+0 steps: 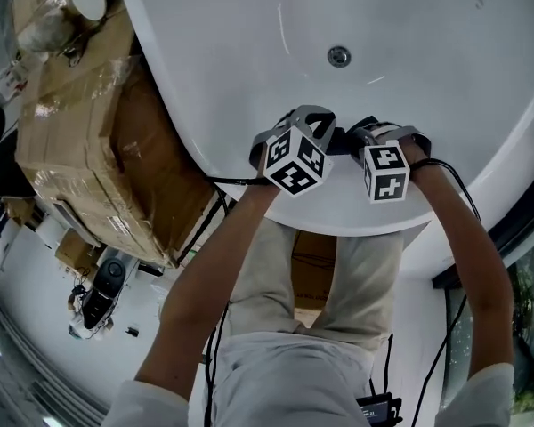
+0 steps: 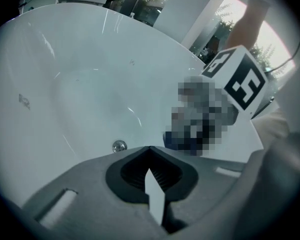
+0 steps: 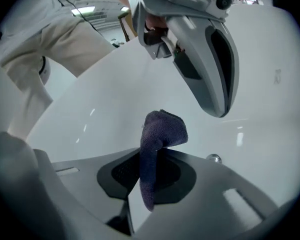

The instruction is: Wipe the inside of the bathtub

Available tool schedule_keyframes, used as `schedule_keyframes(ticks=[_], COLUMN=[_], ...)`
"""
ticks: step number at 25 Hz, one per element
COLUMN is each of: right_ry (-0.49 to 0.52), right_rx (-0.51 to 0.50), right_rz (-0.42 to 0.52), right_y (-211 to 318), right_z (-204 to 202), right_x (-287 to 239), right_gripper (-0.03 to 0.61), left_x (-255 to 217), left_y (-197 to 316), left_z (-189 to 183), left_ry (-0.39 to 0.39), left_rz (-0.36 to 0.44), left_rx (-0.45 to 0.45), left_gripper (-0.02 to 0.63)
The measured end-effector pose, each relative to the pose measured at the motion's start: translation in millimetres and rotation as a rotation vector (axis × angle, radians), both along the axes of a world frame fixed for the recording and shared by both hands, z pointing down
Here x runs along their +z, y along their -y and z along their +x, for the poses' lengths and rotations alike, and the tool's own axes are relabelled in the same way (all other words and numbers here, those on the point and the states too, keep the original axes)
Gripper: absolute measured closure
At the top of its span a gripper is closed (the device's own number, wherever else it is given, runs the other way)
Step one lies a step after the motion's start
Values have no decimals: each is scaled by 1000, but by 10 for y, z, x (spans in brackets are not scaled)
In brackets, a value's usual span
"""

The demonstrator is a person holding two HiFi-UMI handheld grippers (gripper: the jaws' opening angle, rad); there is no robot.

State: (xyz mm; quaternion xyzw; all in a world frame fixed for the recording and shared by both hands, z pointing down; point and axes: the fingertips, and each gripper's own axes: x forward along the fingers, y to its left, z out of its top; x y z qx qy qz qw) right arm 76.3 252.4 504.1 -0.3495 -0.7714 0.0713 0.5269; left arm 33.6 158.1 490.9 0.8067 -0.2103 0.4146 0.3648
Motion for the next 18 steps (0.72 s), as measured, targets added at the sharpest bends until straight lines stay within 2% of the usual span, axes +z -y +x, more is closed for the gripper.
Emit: schedule_keyframes(ticks=[4,9,14,18], right_ry=[5,-21,3,-1], right_rx=[-12,-9,-153,-207], right_rz=[123,199,295,334], right_y=[225,457,536,586], right_z=[46,51,105,153], right_x=[345,741,1096,1331], right_gripper=[525,525,525,525], left_x=[85,253,426,553], left_y=[31,72,56,32], left_z=[24,91,133,127], left_ry=[-1,-16,-22,-15], left_rz=[-9,-14,-23,-34], left_rx=[-42,-56,-52,-42], left_gripper=[617,617,618,618])
